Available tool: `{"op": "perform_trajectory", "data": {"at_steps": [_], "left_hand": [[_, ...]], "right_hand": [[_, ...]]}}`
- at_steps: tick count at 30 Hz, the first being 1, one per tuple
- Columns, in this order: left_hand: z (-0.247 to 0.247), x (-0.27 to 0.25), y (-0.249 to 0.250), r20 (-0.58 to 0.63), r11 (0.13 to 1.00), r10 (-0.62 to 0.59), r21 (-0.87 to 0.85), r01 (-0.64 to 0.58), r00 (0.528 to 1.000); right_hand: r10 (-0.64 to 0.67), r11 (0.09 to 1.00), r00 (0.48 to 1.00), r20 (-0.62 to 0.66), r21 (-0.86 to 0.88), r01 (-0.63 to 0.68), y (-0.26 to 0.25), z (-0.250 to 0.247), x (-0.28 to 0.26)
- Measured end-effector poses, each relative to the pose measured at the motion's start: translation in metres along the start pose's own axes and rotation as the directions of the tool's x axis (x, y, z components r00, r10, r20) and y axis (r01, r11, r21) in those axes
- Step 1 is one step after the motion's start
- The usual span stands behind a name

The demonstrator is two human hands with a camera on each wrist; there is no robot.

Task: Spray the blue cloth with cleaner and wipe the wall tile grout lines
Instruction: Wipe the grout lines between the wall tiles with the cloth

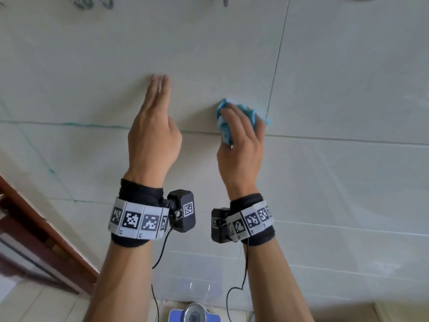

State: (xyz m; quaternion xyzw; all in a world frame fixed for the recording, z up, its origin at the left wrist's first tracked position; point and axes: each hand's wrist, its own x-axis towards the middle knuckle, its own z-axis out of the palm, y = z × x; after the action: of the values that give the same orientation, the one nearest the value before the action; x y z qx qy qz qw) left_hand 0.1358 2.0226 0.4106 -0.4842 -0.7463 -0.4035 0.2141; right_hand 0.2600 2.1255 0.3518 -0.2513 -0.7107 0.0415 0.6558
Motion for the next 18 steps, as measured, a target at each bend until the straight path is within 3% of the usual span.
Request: {"op": "perform_trajectory", "data": {"at_steps": [2,4,6,9,12,15,18], "left_hand": [[0.000,-0.001,-0.002,0.011,1.000,-0.009,-0.003,0.009,1.000],[0.002,-0.004,-0.008,0.015,1.000,-0.008,-0.012,0.008,1.000],[0.004,-0.006,-0.014,0.018,0.999,-0.025,-0.024,0.026,1.000],[0.006,-0.008,-0.017,0.027,0.997,-0.062,-0.039,0.063,0.998],[0.005,-0.005,-0.017,0.050,0.998,-0.060,-0.025,0.061,0.997],[0.003,-0.006,-0.017,0.068,0.999,-0.049,-0.005,0.049,0.996],[0.000,-0.007,-0.020,0.093,0.999,-0.049,-0.016,0.051,0.994]], "right_hand": [[0.014,0.999,0.995,-0.097,0.033,-0.011,0.002,-0.011,0.015],[0.054,0.998,0.956,-0.289,0.032,-0.047,0.008,-0.024,0.038],[0.113,0.993,0.918,-0.379,0.014,-0.116,0.014,-0.026,0.055],[0.034,0.994,0.946,-0.323,-0.089,-0.066,0.016,-0.009,0.042],[-0.090,0.991,0.989,-0.114,-0.111,0.077,0.007,0.007,0.008],[-0.074,0.996,0.997,0.036,-0.049,0.076,0.000,0.004,0.004],[-0.060,0.997,0.992,-0.115,0.042,0.065,-0.009,-0.011,0.044]]}}
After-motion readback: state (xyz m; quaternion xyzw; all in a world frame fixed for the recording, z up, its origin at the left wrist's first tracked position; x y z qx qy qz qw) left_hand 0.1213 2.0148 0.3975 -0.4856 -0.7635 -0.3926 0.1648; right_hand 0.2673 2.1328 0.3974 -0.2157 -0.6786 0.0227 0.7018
